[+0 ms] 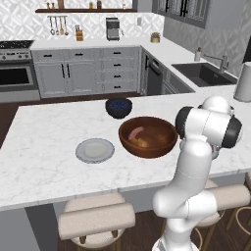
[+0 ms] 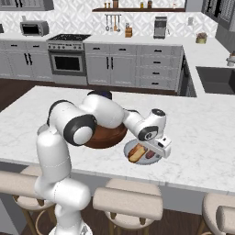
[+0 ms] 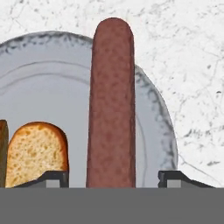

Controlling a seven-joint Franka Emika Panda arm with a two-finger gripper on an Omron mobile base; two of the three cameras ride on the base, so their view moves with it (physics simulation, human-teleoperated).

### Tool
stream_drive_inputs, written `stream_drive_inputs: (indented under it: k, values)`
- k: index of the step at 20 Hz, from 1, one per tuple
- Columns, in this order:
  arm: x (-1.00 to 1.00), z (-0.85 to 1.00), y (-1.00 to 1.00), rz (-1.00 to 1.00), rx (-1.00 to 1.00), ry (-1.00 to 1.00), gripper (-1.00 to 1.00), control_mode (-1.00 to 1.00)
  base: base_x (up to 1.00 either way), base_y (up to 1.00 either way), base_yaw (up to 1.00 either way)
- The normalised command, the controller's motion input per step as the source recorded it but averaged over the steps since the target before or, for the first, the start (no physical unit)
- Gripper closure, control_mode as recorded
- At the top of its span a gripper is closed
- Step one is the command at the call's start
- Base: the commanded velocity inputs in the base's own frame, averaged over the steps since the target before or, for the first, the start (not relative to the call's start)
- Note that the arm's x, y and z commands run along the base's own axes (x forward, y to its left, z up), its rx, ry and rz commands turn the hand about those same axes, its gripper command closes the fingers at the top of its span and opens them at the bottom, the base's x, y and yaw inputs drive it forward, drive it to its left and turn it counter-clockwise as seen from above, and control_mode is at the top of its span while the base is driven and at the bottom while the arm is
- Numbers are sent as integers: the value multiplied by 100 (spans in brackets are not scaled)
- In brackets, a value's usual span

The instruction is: Place one bun and one sausage from the bowl on each plate.

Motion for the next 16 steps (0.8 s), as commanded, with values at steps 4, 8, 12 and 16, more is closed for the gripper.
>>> stream_drive_inputs:
  k: [4,8,12,16]
  values:
    - [-9,33,9,-1,0,0,-100,-100,0,0,0]
    - [-31,72,57,-4,0,-1,-100,-100,0,0,0]
    - [-12,54,86,-3,0,0,-100,-100,0,0,0]
    - [0,33,97,0,0,0,-100,-100,0,0,0]
